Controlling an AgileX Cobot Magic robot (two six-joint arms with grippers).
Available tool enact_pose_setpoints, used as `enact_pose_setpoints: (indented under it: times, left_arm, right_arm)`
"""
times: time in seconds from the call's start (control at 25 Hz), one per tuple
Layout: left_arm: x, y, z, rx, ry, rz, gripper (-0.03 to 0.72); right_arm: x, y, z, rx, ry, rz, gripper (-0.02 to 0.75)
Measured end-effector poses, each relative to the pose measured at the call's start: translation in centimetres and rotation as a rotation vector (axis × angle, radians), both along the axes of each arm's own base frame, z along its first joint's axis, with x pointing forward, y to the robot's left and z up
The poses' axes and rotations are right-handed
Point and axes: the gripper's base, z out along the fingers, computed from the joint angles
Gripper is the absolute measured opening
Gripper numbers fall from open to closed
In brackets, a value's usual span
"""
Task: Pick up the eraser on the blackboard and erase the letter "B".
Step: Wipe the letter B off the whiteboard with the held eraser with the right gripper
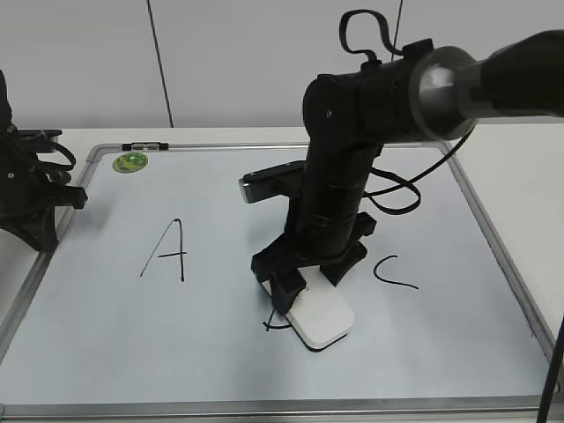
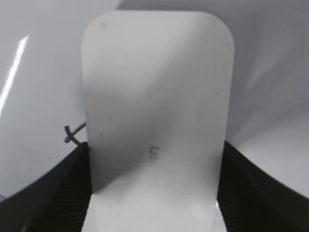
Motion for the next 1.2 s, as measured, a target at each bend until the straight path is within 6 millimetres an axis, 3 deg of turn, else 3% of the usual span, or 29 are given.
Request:
enact_pose_setpoints:
  times: [0.36,0.52,0.88,1.2]
  left_arm:
    - [0.0,0.0,0.0,0.0,0.0,0.0,0.029]
    - [0.0,0.0,0.0,0.0,0.0,0.0,0.029]
    - [0.0,0.0,0.0,-0.004,0.0,0.002,0.029]
    - [0.0,0.0,0.0,-0.005,0.0,0.004,0.029]
  right_arm:
    - [-4.1,5.0,-0.1,0.021,0.017,0.139,0.534]
    - [-5.1,6.0,-0.1,0.022,0.018,0.171,0.534]
    - [-4.3,5.0,-0.1,-0.108,-0.055,0.142,0.534]
    - [-2.4,3.5,0.3,-0.209,-0.141,0.106,0.534]
